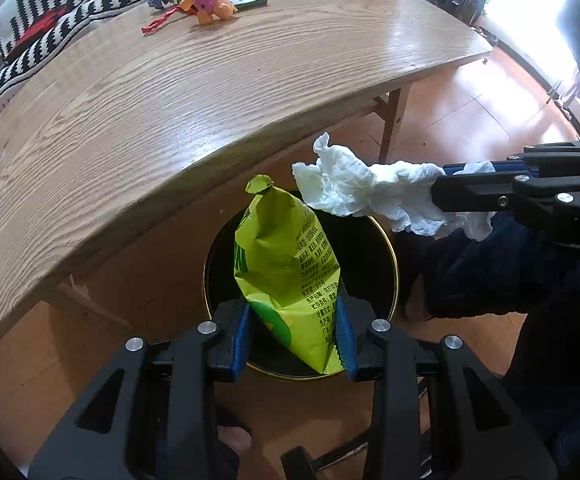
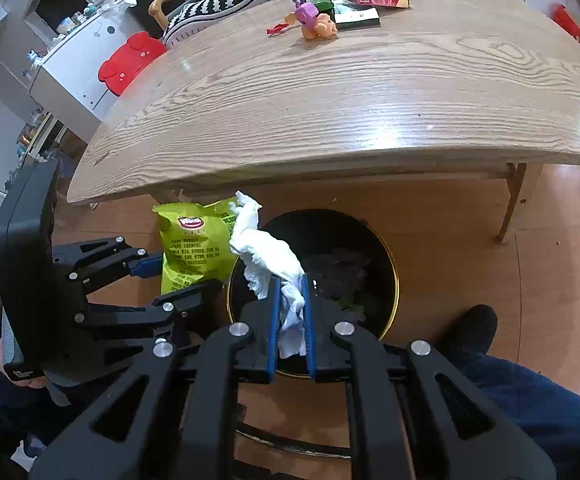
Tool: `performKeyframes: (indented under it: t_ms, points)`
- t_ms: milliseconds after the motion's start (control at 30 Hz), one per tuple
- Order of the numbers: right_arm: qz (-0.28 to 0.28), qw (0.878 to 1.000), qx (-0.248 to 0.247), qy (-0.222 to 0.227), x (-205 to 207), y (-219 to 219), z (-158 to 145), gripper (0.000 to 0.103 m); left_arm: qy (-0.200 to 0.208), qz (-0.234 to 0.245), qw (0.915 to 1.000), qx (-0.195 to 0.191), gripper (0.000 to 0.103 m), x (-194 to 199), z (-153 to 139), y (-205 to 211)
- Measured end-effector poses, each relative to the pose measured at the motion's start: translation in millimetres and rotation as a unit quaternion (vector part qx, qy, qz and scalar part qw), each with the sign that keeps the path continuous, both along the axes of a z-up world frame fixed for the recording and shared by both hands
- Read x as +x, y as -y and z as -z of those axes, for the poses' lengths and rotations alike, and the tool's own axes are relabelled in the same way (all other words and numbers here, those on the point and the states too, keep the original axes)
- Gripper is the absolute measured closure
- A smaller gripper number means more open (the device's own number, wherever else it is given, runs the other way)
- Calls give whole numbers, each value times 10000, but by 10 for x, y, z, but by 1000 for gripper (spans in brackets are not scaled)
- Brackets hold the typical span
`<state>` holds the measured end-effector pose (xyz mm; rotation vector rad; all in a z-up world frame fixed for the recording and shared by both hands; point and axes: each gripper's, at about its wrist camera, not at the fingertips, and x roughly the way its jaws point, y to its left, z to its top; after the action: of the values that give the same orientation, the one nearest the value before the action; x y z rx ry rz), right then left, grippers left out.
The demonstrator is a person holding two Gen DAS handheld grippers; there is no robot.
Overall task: Collect trash
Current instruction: 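Carry chip bag and tissue over the black bin and open both tools, then move both open tools back over the table toward the remaining trash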
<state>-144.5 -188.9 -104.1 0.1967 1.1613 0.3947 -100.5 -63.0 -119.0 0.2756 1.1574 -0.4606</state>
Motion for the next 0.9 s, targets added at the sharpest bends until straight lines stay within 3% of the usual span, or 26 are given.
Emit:
performKeyframes:
  t_ms: [200,233,300,333,433,800,900]
  points:
    - [13,10000,37,-30,8,5,7,92,37,57,10000,7,66,-10,-19,34]
    - [43,9999,84,-60,16,17,13,91,71,68,9999,36,62,-16,-25,48]
    - [104,9998,124,-73,26,53,15,89,187,56,9997,109,45,-22,-47,58]
    - [134,9998,147,-62,35,81,13,82,238,47,9997,105,39,-23,-63,57]
    - [188,9996,199,47,23,102,-36,46,266,36,9996,78,38,-15,-87,43]
    - [227,9994,229,135,20,99,-87,45,381,32,9993,24,34,-10,-160,41]
    - [234,9991,269,231,8,112,-145,45,349,38,9993,-145,33,35,-248,39]
